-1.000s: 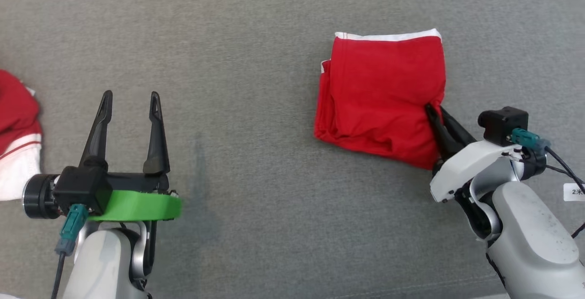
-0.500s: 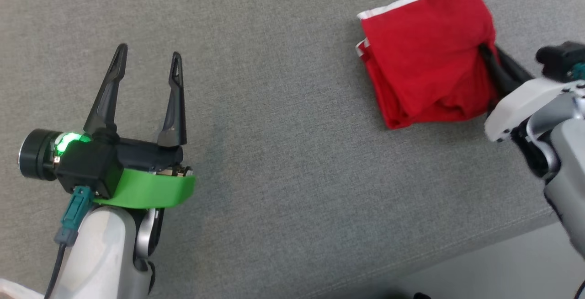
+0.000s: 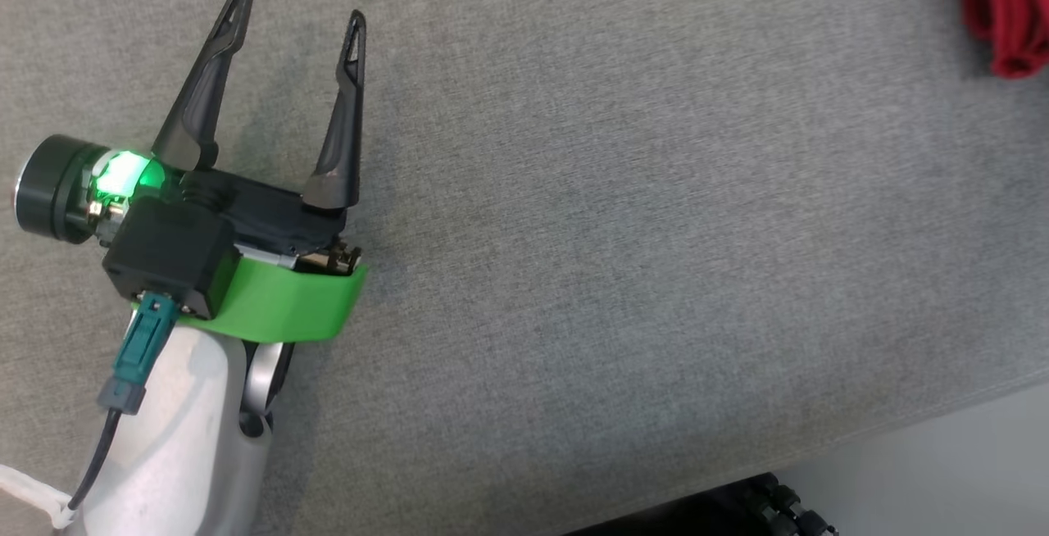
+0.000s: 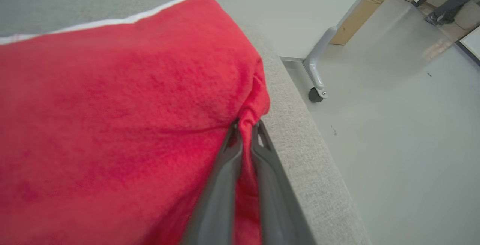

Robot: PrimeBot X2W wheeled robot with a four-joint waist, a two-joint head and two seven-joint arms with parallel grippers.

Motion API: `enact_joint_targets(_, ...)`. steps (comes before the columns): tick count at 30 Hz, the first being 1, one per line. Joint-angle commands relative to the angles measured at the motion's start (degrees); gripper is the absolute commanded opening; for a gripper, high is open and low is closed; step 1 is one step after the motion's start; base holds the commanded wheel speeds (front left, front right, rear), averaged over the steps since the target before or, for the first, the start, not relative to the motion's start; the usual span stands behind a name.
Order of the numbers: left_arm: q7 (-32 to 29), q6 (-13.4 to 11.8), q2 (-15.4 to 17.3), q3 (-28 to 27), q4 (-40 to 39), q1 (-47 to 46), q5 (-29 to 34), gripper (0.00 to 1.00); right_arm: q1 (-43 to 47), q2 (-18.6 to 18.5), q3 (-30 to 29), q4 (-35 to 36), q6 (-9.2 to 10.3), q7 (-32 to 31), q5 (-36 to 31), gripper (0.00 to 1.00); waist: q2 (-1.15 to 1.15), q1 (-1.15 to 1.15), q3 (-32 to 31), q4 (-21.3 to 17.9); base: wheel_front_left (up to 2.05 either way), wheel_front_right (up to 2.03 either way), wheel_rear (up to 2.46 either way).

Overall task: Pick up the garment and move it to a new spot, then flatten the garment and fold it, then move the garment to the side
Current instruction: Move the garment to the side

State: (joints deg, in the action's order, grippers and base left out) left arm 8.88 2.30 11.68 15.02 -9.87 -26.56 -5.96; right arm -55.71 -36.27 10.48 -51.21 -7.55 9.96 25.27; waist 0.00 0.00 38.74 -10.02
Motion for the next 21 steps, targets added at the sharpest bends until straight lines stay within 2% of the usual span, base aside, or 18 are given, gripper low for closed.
enact_joint_targets(1,0.08,0.17,0.16,0.33,-0.10,-1.27,0.44,1.00,-1.13,-0.14,-1.11,-1.76,0.12,0.91,-0.58,0.00,0.00,0.00,2.62,1.30,0.00,0.00,0.00)
enact_joint_targets(2,0.10,0.20,0.07,0.60,0.01,-1.36,0.57,1.00,-1.50,0.24,-1.96,-3.49,0.12,1.36,-1.35,0.00,0.00,0.00,2.54,1.23,0.00,0.00,0.00)
enact_joint_targets(3,0.15,0.15,0.04,0.74,0.16,-1.42,0.63,1.00,-1.89,0.45,-2.69,-4.60,0.12,2.01,-2.05,0.15,0.00,0.00,2.38,1.13,0.00,0.00,0.00)
enact_joint_targets(4,0.24,0.09,0.02,0.85,0.37,-1.37,0.64,1.00,-2.36,0.69,-3.76,-5.96,0.12,2.66,-2.87,0.53,0.00,0.00,2.00,0.97,0.00,0.00,0.00)
enact_joint_targets(5,0.35,0.12,0.02,0.92,0.62,-1.25,0.50,1.00,-2.48,0.81,-4.38,-7.08,0.12,3.10,-3.76,1.00,0.00,0.00,1.60,0.84,0.00,0.00,0.00)
enact_joint_targets(9,0.70,0.07,-0.18,1.24,2.42,0.24,-0.40,1.00,-1.41,3.22,-8.19,-9.45,0.12,4.94,-6.52,1.00,0.00,0.00,-1.07,0.11,0.00,0.00,0.00)
enact_joint_targets(12,1.15,-0.20,-0.60,1.63,4.05,1.77,-1.06,1.00,1.50,4.67,-12.04,-7.20,0.12,5.29,-8.17,1.00,0.00,0.00,-4.09,-0.11,0.00,0.00,0.00)
enact_joint_targets(18,2.05,-0.99,-1.09,1.48,7.03,6.18,-3.03,1.00,12.27,12.02,-21.05,5.04,0.12,5.25,-11.95,1.00,0.00,0.00,-11.46,-0.23,0.00,0.00,0.00)
enact_joint_targets(21,2.43,-1.75,-1.22,1.02,8.31,8.39,-3.54,1.00,18.29,16.10,-23.44,11.99,0.12,5.26,-13.63,1.00,0.00,0.00,-14.83,-0.08,0.00,0.00,0.00)
